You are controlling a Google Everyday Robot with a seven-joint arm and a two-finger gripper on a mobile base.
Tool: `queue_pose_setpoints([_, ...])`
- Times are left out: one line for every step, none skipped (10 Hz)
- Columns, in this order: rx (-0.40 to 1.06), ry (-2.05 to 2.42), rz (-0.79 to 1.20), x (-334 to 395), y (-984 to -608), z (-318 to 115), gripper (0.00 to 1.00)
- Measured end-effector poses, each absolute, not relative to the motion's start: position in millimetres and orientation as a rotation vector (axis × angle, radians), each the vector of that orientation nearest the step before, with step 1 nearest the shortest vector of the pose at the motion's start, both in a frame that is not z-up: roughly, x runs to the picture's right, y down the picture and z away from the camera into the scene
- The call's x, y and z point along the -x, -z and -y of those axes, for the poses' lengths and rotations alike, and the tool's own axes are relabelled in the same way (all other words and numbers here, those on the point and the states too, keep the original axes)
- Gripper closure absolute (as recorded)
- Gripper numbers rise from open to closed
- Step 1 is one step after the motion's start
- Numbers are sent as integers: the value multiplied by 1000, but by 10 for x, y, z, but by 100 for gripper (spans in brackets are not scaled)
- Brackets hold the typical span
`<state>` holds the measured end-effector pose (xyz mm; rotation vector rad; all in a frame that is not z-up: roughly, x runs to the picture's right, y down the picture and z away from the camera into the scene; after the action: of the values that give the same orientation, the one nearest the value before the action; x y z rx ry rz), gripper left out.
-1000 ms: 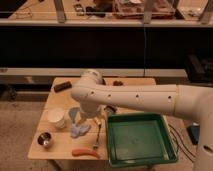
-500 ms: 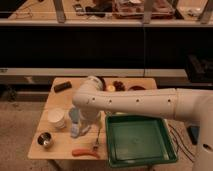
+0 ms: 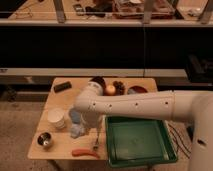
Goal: Place fork in paper cup
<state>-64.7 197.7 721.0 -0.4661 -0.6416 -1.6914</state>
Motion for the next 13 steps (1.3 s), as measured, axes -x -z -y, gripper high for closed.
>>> queue_pose_setpoints([471, 1696, 627, 611, -7265, -2011, 54])
queue_pose_setpoints([478, 1693, 618, 573, -7326, -2045, 54])
queue_pose_setpoints([482, 1689, 613, 541, -7384, -2078, 54])
queue_pose_setpoints([485, 1685, 605, 511, -7464, -2122, 54])
queue_pose_setpoints([484, 1685, 600, 497, -7537, -2167, 54])
queue_pose_setpoints([476, 1687, 596, 503, -7619, -2218, 54])
queue_pose_setpoints([465, 1687, 589, 485, -7691, -2249, 54])
queue_pose_setpoints([454, 1684, 582, 472, -7754, -2264, 54])
queue_pose_setpoints([446, 1685, 580, 482, -7816, -2292, 54])
queue_pose_setpoints([440, 1690, 576, 507, -7850, -2302, 54])
queue_pose_setpoints([435, 1692, 571, 515, -7878, -2305, 54])
queue_pose_setpoints([434, 1692, 565, 509, -7901, -2311, 54])
queue_pose_setpoints([433, 1691, 561, 509, -7921, -2320, 54])
